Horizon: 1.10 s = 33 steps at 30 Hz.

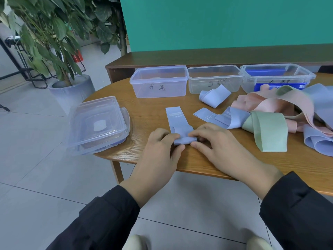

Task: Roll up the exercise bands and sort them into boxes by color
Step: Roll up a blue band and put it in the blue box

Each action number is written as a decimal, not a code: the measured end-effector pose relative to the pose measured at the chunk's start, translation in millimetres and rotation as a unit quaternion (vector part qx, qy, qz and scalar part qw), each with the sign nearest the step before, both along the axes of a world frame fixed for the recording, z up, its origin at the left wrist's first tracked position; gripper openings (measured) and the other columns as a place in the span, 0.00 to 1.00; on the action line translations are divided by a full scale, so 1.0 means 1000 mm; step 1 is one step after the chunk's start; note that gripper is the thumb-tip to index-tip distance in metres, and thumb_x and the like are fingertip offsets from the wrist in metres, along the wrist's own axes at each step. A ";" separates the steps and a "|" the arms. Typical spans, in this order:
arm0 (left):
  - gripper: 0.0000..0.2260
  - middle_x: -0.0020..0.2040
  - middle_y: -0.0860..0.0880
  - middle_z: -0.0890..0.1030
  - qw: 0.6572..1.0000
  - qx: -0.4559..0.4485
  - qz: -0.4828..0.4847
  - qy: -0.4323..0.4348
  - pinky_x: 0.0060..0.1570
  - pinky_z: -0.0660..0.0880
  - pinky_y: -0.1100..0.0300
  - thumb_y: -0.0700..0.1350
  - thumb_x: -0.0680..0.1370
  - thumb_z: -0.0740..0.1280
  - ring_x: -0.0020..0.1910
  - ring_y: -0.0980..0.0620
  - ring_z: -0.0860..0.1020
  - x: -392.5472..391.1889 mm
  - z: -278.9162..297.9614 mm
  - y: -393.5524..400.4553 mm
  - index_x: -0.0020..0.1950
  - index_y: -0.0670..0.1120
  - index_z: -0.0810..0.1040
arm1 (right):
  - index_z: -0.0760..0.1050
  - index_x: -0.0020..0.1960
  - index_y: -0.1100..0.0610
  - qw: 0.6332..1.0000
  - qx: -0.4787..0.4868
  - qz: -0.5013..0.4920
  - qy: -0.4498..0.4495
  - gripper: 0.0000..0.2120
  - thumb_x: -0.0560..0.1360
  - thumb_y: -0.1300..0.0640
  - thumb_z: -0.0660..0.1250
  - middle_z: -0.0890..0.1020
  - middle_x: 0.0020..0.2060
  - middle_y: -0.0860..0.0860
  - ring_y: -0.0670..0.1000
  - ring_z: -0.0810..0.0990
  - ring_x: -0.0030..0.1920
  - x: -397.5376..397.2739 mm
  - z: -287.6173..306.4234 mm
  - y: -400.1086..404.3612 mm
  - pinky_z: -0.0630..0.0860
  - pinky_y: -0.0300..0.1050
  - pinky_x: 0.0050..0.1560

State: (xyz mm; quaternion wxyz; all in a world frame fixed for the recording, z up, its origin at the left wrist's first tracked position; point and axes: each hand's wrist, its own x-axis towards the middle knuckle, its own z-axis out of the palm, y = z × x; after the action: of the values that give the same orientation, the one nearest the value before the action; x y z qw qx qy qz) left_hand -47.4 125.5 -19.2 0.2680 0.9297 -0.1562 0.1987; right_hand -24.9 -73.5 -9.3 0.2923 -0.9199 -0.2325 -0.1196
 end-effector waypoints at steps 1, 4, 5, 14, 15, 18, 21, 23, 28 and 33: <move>0.14 0.56 0.51 0.75 1.000 -0.005 -0.005 -0.002 0.53 0.62 0.72 0.47 0.80 0.70 0.54 0.53 0.73 0.000 0.000 0.000 0.65 0.46 0.80 | 0.80 0.60 0.49 1.000 -0.001 -0.001 0.002 0.09 0.80 0.53 0.67 0.76 0.50 0.42 0.40 0.73 0.50 0.001 0.000 0.000 0.66 0.26 0.53; 0.11 0.56 0.52 0.76 1.000 -0.013 -0.017 -0.010 0.52 0.63 0.74 0.44 0.80 0.70 0.54 0.52 0.74 0.002 0.000 -0.001 0.62 0.48 0.80 | 0.80 0.60 0.50 1.000 0.002 -0.005 0.007 0.09 0.81 0.54 0.66 0.76 0.50 0.43 0.40 0.73 0.50 0.002 0.001 0.002 0.66 0.26 0.52; 0.10 0.55 0.53 0.76 1.000 -0.016 -0.021 -0.012 0.52 0.64 0.75 0.43 0.80 0.71 0.53 0.52 0.75 0.003 0.000 0.000 0.61 0.48 0.81 | 0.80 0.59 0.50 1.000 0.001 -0.006 0.008 0.09 0.81 0.54 0.66 0.76 0.50 0.43 0.41 0.73 0.50 0.002 0.001 0.002 0.66 0.26 0.52; 0.06 0.50 0.57 0.76 0.999 -0.020 -0.026 -0.033 0.49 0.65 0.75 0.41 0.80 0.69 0.49 0.55 0.72 -0.003 0.000 0.002 0.56 0.49 0.81 | 0.81 0.58 0.49 1.000 -0.009 0.005 0.014 0.08 0.82 0.53 0.65 0.77 0.49 0.44 0.44 0.76 0.50 -0.007 0.003 -0.003 0.72 0.38 0.54; 0.05 0.49 0.57 0.75 0.999 -0.020 -0.027 -0.039 0.47 0.66 0.73 0.41 0.81 0.69 0.48 0.55 0.71 -0.006 0.000 0.002 0.56 0.48 0.80 | 0.81 0.58 0.49 1.000 -0.011 0.010 0.018 0.08 0.82 0.52 0.65 0.78 0.49 0.44 0.44 0.77 0.50 -0.008 0.004 -0.004 0.72 0.39 0.54; 0.05 0.47 0.57 0.73 0.998 -0.010 -0.034 -0.050 0.42 0.67 0.65 0.40 0.81 0.68 0.46 0.53 0.71 -0.014 0.000 0.003 0.55 0.49 0.79 | 0.81 0.58 0.47 0.999 -0.019 0.022 0.024 0.08 0.82 0.50 0.64 0.78 0.49 0.43 0.44 0.77 0.51 -0.014 0.007 -0.006 0.72 0.40 0.54; 0.05 0.48 0.56 0.74 0.998 -0.008 -0.039 -0.039 0.44 0.67 0.64 0.40 0.81 0.67 0.47 0.52 0.72 -0.016 -0.001 0.003 0.55 0.49 0.79 | 0.81 0.58 0.46 0.999 -0.028 0.017 0.030 0.09 0.82 0.49 0.64 0.77 0.49 0.42 0.43 0.76 0.51 -0.017 0.006 -0.007 0.71 0.35 0.53; 0.05 0.48 0.55 0.74 0.999 -0.013 -0.040 -0.034 0.45 0.67 0.65 0.40 0.81 0.67 0.48 0.51 0.73 -0.015 -0.001 0.002 0.55 0.48 0.79 | 0.81 0.59 0.46 0.999 -0.021 0.007 0.023 0.10 0.81 0.49 0.65 0.76 0.49 0.41 0.42 0.75 0.52 -0.017 0.005 -0.006 0.68 0.29 0.53; 0.05 0.49 0.57 0.74 0.998 -0.030 -0.048 -0.014 0.50 0.65 0.74 0.45 0.80 0.69 0.49 0.55 0.72 -0.013 -0.001 0.002 0.56 0.49 0.79 | 0.80 0.62 0.46 1.000 -0.009 0.028 0.013 0.11 0.81 0.49 0.65 0.78 0.55 0.39 0.43 0.76 0.59 -0.016 0.003 -0.005 0.70 0.37 0.61; 0.06 0.49 0.57 0.76 0.998 -0.046 -0.048 -0.014 0.50 0.66 0.73 0.43 0.79 0.72 0.50 0.55 0.74 -0.008 -0.002 0.003 0.55 0.49 0.81 | 0.79 0.62 0.46 0.995 -0.008 0.065 0.074 0.15 0.84 0.48 0.55 0.76 0.58 0.32 0.40 0.71 0.65 -0.006 0.010 -0.001 0.66 0.45 0.69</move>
State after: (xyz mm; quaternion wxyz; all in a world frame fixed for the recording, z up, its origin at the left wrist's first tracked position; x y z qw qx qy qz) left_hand -55.6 128.7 -21.0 0.3177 0.9050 -0.1950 0.2051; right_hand -31.2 -74.9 0.8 0.3086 -0.9114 -0.2707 -0.0296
